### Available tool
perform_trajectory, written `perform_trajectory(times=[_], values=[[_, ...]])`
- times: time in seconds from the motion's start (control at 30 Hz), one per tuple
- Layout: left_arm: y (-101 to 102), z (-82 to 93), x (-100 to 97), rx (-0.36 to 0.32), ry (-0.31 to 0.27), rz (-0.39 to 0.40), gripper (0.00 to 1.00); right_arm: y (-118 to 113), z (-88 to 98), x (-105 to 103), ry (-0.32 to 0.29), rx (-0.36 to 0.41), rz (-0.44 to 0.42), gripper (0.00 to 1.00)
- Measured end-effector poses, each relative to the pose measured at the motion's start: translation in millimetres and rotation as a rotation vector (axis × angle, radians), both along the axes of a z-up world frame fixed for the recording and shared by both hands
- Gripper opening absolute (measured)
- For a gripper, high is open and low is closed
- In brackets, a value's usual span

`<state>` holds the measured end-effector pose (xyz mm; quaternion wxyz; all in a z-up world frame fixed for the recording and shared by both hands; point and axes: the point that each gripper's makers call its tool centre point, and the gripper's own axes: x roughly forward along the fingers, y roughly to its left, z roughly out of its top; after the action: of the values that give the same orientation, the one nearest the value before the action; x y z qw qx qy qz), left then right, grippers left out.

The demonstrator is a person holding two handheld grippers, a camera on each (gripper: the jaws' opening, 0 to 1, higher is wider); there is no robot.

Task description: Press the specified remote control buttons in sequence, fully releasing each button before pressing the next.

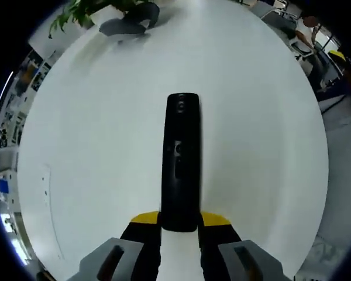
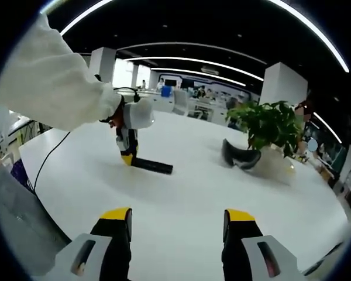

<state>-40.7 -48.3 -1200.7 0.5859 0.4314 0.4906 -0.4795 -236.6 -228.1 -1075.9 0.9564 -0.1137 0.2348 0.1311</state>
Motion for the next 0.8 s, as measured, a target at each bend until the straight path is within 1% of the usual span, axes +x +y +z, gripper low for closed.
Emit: perform_trajectory(times=[0.07, 0.13, 0.27, 0.37, 0.53, 0.8], values=[[0, -0.5, -6.4, 0.010, -0.003, 0.016, 0.23, 0, -0.8, 0, 0.005, -0.004, 0.004, 0.61], [0, -0.7, -13.4, 0.020, -0.003, 0.012, 0.23, 1, 0.1, -1, -0.002, -0.009, 0.010, 0.60], [0, -0.7, -27.4, 0.040, 0.004, -0.027, 0.23, 1, 1.8, -1, -0.009, -0.005, 0.013, 0.60], [0, -1.5, -34.7, 0.057, 0.008, -0.034, 0.23, 2, 3.6, -1, -0.019, 0.000, 0.014, 0.59], [2, -0.6, -42.8, 0.048, 0.013, -0.031, 0.23, 3, 4.8, -2, -0.026, 0.002, 0.020, 0.58], [3, -0.6, -55.1, 0.043, 0.011, -0.046, 0.23, 8, 2.4, -4, -0.015, -0.011, 0.044, 0.57]])
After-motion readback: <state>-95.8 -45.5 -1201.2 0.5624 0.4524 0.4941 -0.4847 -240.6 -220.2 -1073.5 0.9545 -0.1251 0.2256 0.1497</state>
